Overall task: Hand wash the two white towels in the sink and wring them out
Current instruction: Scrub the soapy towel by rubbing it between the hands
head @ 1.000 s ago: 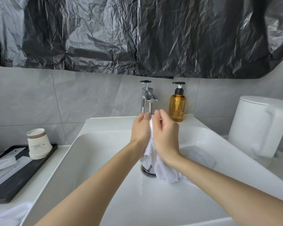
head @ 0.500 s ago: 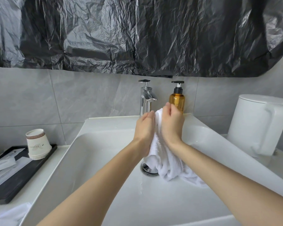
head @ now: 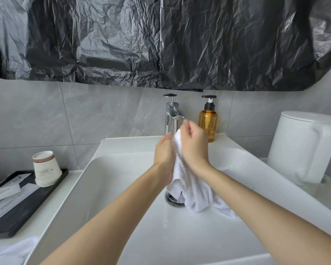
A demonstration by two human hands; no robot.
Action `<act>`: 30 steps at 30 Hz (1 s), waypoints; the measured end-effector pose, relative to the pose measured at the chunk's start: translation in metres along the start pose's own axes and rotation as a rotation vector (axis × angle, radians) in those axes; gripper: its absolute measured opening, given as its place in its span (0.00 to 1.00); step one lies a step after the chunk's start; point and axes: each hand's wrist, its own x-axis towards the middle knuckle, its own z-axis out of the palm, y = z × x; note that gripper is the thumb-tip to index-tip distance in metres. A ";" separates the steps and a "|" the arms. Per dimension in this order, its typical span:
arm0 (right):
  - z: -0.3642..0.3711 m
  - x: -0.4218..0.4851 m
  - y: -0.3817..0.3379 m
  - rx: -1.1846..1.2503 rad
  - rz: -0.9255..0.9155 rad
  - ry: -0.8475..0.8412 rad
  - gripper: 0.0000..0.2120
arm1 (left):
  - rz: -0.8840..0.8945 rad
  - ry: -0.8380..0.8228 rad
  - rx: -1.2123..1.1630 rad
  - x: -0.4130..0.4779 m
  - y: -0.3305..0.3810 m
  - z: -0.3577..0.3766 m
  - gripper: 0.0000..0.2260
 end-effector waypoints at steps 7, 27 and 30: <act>0.002 -0.034 -0.005 -0.020 -0.100 -0.132 0.21 | 0.059 0.132 0.052 0.012 0.005 -0.008 0.13; -0.052 0.038 -0.015 0.368 0.277 -0.389 0.23 | 0.319 -0.122 1.168 0.029 0.014 -0.037 0.15; -0.055 0.041 -0.018 0.314 0.229 -0.401 0.21 | 0.071 -0.516 0.681 0.025 0.018 -0.033 0.28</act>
